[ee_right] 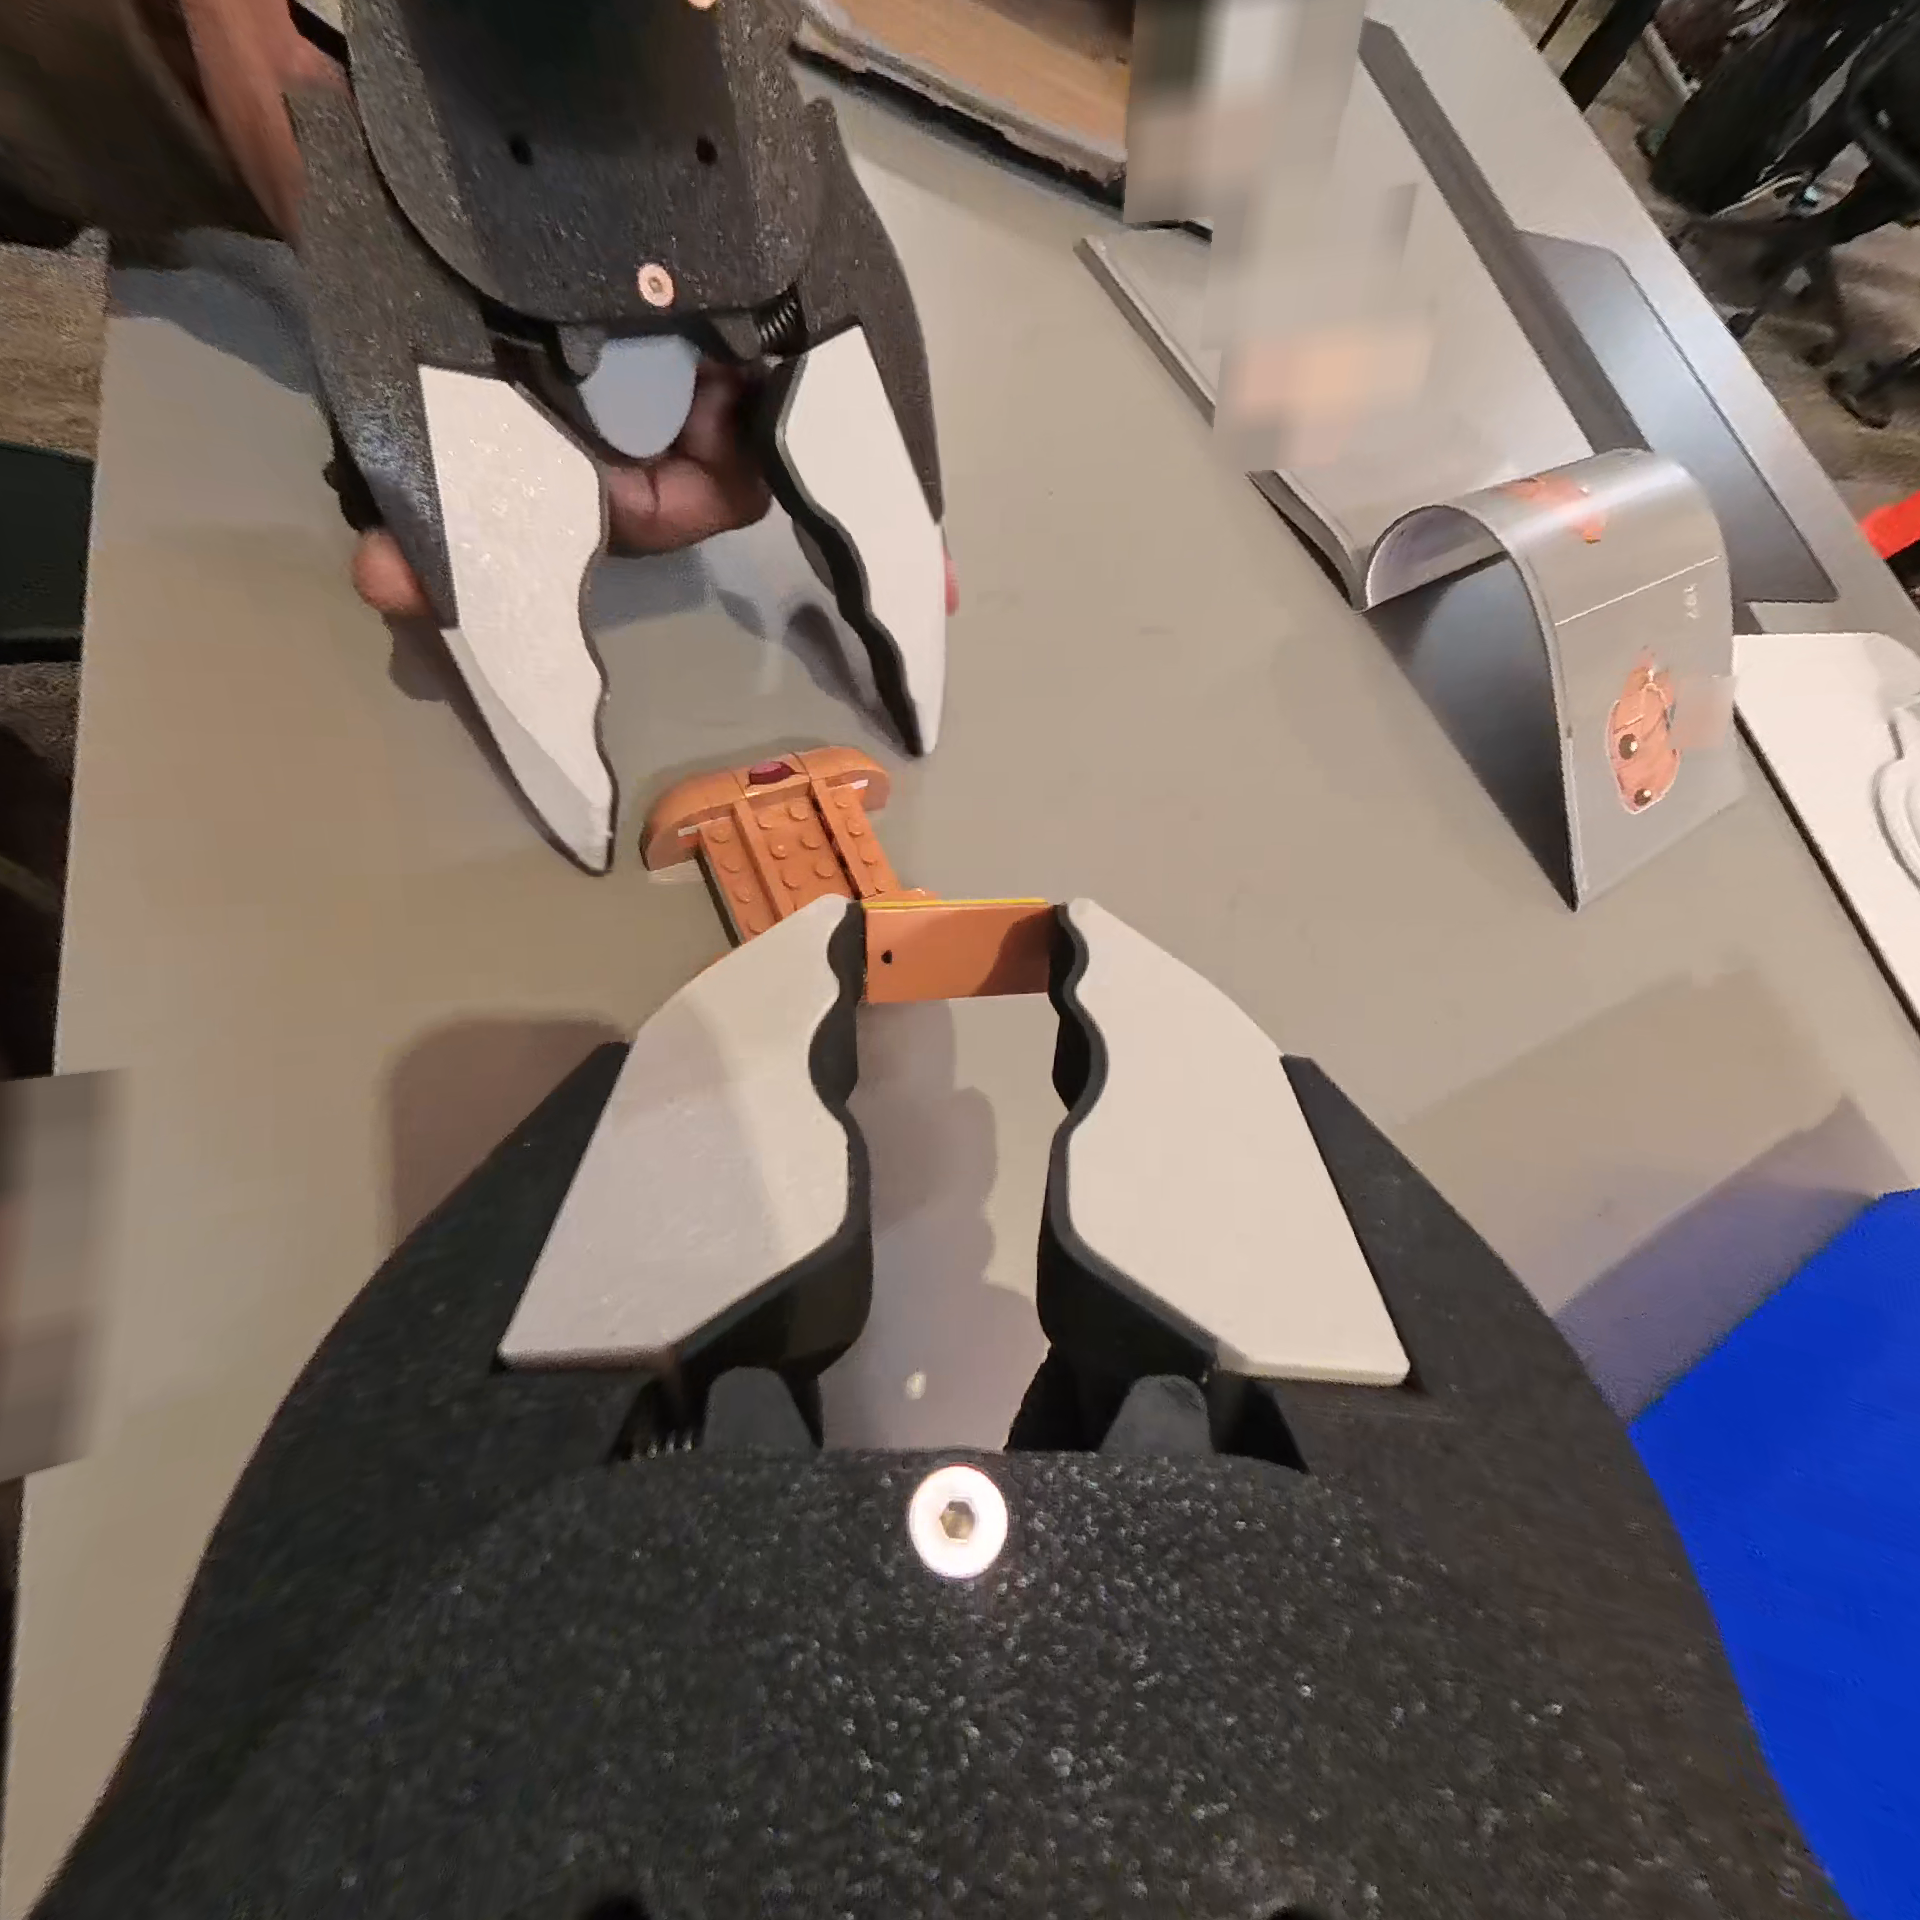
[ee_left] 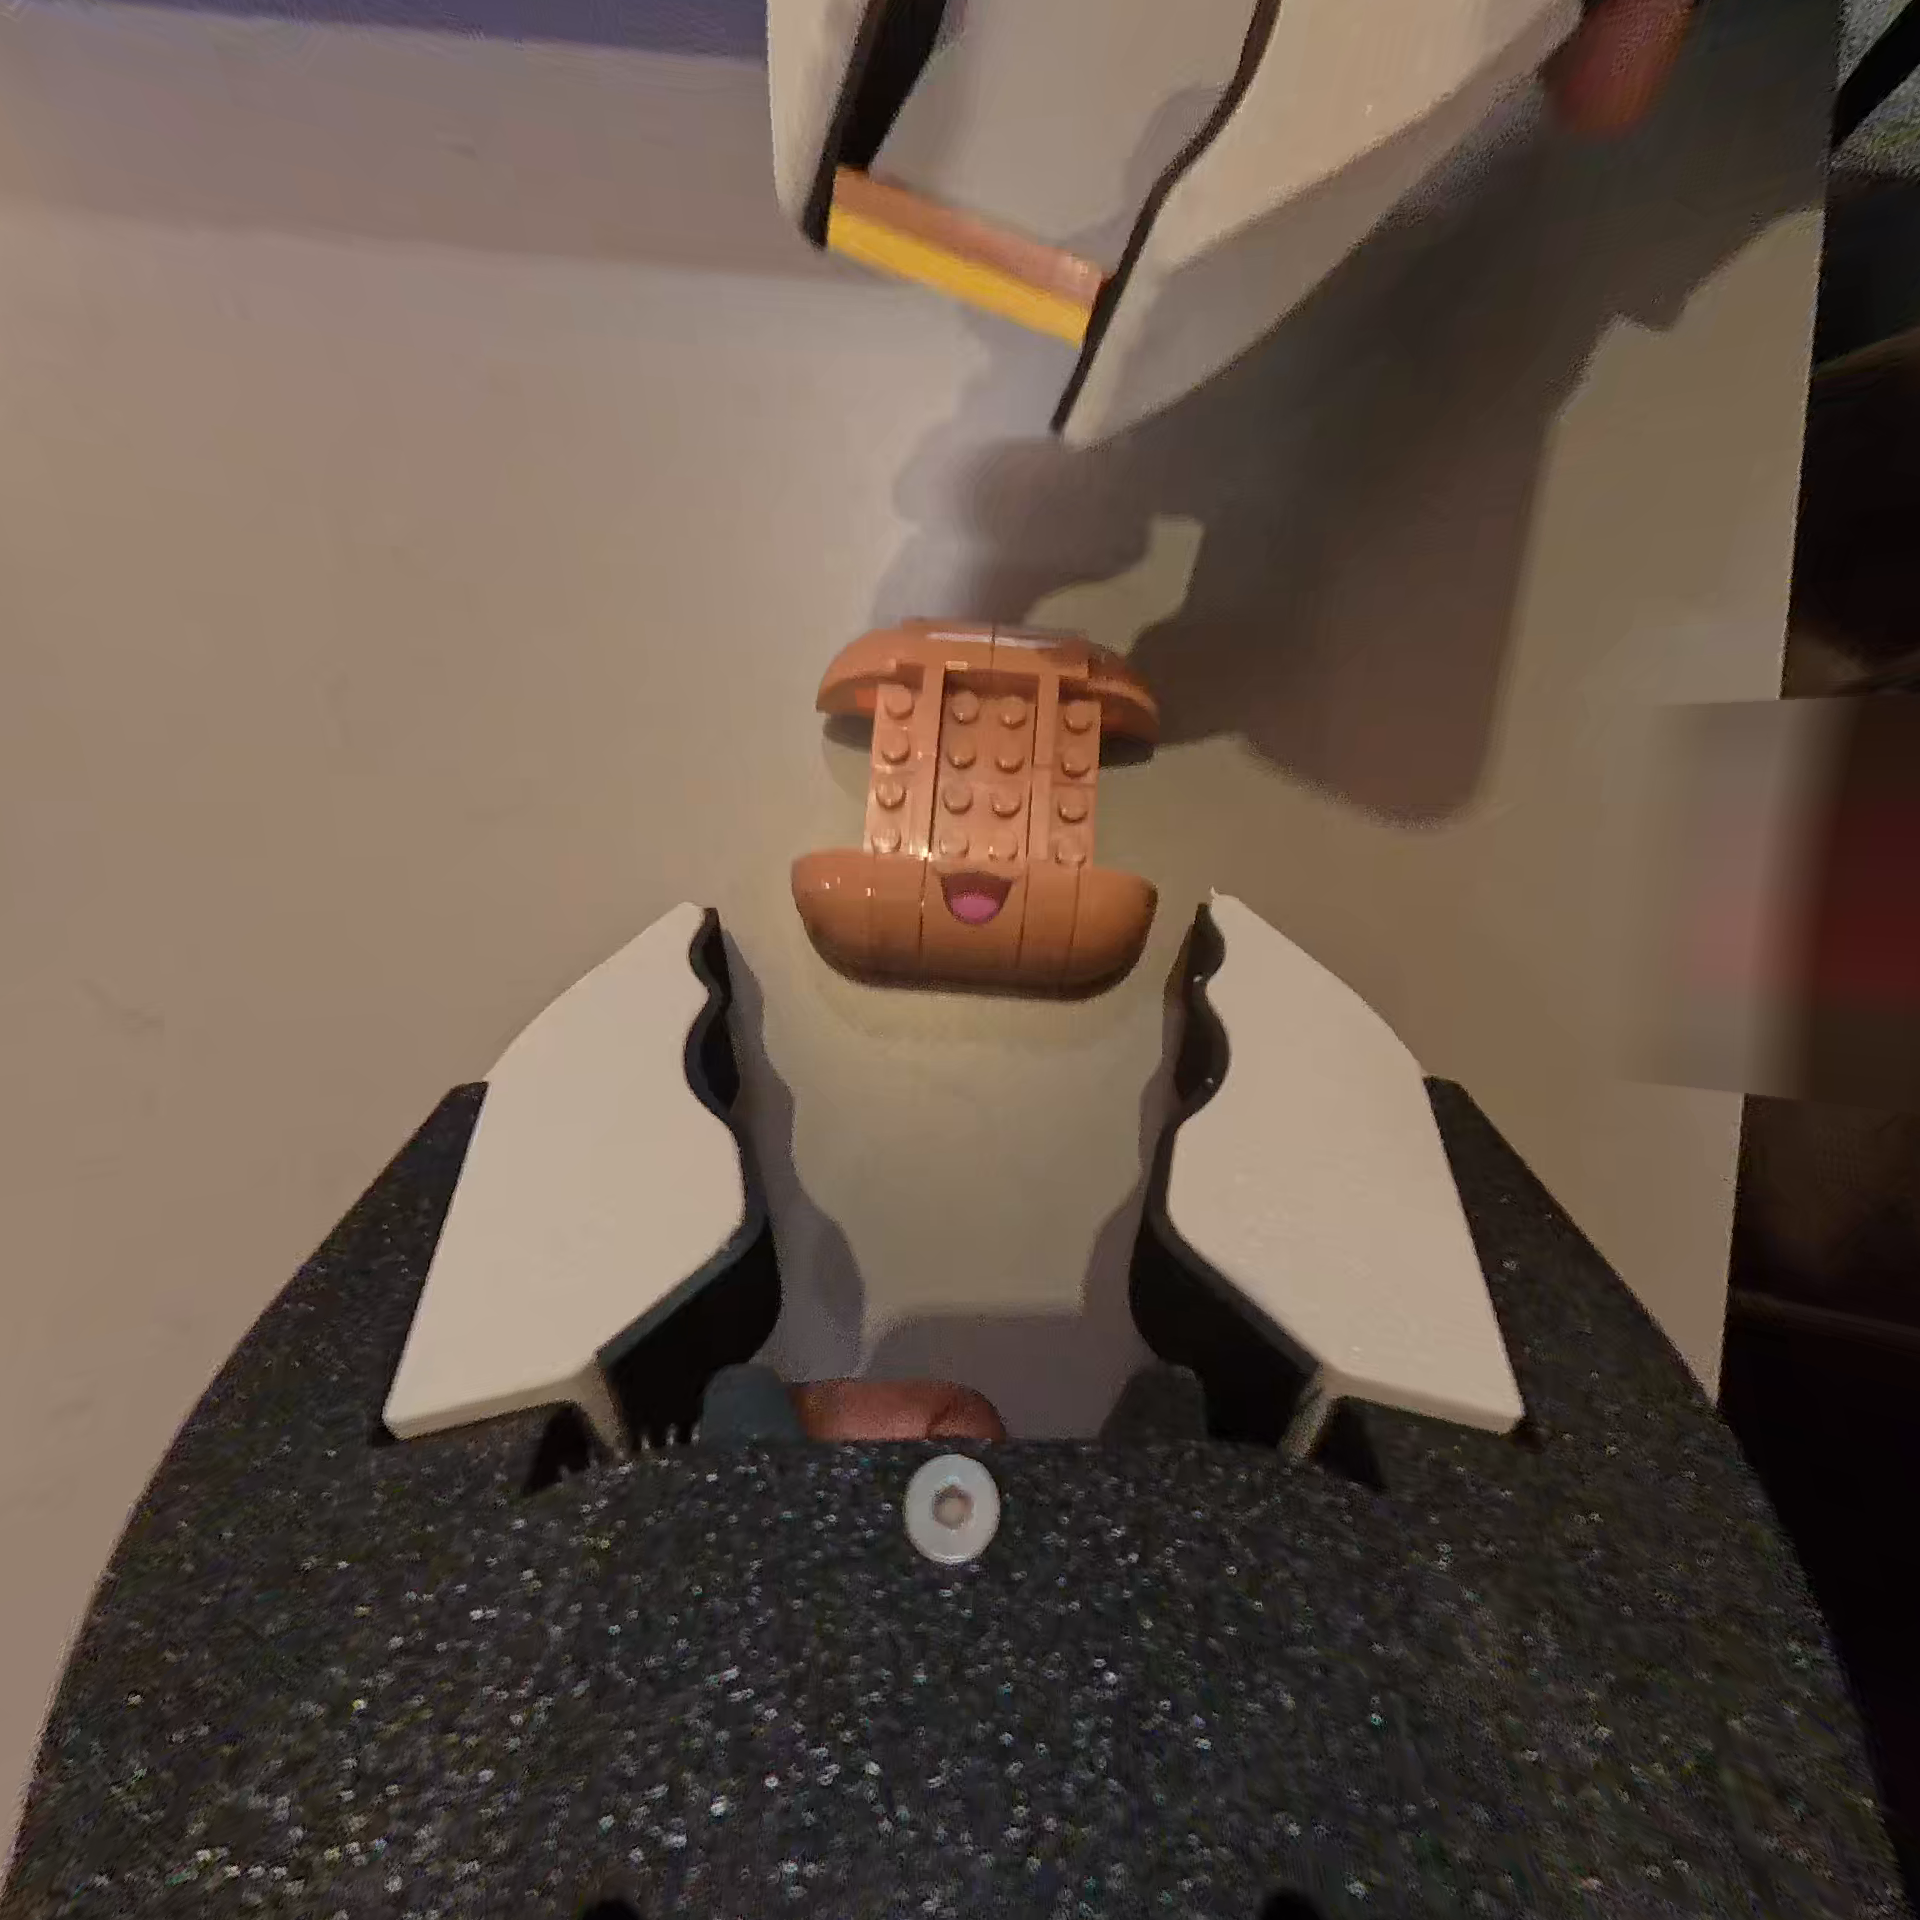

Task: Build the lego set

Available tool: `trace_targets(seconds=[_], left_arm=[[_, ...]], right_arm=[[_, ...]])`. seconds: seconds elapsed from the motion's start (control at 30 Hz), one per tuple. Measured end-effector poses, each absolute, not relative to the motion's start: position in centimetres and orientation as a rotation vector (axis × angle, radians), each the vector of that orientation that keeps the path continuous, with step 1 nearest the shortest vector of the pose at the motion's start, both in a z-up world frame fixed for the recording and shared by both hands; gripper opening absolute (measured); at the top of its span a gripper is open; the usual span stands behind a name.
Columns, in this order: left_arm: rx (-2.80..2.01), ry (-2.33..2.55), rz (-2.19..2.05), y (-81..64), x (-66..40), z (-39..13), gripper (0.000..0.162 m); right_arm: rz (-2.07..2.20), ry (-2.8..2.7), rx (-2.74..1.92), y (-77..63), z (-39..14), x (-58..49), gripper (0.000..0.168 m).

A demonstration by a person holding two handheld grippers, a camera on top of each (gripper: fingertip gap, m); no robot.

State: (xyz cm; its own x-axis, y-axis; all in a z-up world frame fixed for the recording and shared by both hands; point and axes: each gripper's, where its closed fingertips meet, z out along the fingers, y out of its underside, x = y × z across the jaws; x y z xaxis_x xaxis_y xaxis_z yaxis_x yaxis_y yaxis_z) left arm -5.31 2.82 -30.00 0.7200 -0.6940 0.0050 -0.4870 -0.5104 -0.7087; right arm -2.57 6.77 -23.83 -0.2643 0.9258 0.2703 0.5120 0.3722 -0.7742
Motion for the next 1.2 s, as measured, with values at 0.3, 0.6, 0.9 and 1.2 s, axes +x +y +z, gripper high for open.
trace_targets(seconds=[0.3,0.6,0.9,1.2], left_arm=[[-2.174,1.007,-0.404,3.2,-3.6,-30.2,0.07],[-2.176,0.788,-0.238,4.1,-2.8,-29.6,0.069],[-2.182,0.722,-0.166,4.0,-2.9,-29.3,0.069],[-2.11,0.546,-0.065,4.8,-3.7,-27.6,0.069]], right_arm=[[0.733,-1.909,-1.312,6.6,-24.4,-2.4,0.034],[0.775,-1.92,-1.429,5.8,-24.9,-2.1,0.034],[0.804,-1.93,-1.443,4.9,-24.5,-2.2,0.034],[0.833,-1.886,-1.546,4.3,-24.8,-3.1,0.034]])
